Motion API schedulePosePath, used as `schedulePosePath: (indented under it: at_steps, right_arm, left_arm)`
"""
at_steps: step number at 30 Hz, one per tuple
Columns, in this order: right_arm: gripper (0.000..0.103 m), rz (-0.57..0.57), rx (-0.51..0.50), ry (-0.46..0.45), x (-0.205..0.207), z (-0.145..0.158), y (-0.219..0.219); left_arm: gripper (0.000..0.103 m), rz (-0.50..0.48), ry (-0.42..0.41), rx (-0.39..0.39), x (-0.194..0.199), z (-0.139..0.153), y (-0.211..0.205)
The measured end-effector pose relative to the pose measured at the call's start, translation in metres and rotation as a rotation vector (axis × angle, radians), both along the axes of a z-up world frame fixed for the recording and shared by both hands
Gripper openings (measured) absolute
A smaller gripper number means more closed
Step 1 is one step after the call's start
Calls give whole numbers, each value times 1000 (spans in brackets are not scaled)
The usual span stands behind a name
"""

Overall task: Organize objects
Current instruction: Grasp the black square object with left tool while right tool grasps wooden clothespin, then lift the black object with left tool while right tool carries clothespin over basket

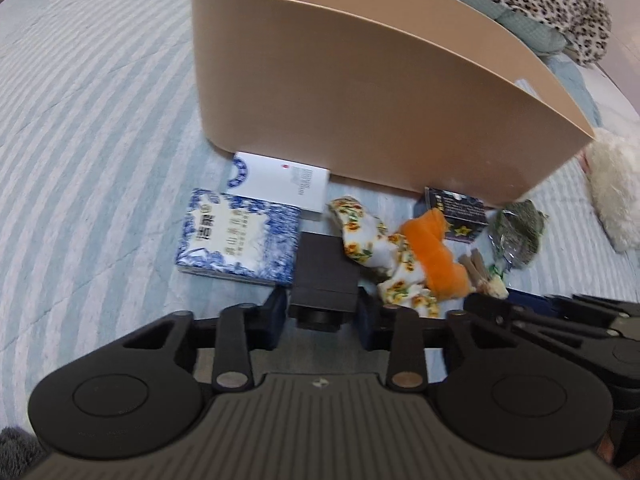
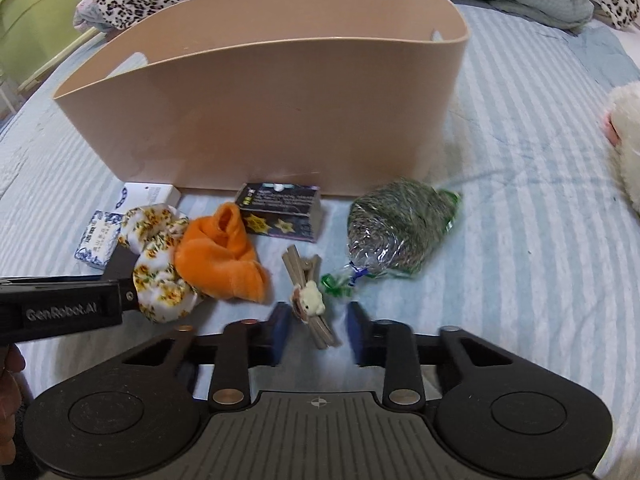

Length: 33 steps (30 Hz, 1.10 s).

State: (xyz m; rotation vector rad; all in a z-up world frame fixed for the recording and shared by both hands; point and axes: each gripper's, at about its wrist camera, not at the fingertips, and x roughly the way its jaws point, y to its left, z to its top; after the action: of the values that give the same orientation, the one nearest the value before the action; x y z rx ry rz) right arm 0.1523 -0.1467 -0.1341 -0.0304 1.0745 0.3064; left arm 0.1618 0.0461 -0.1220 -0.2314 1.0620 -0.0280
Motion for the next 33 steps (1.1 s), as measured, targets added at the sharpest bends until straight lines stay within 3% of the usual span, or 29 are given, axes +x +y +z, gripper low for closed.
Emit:
schedulePosePath:
  at_steps: [2, 11, 19, 33]
  right_arm:
    - [8, 10, 8, 3, -2, 0, 1]
    - [8, 20, 37, 13, -10, 11, -3]
    - [8, 17, 65, -32, -16, 40, -15]
    - [8, 8, 87, -225, -1, 106, -40]
  left_arm:
    - [34, -21, -9, 8, 0, 1, -2]
    - [34, -43, -14, 0, -7, -1, -12]
    - [34, 7, -37, 40, -39, 24, 4]
    - [34, 54, -243, 68, -39, 107, 27]
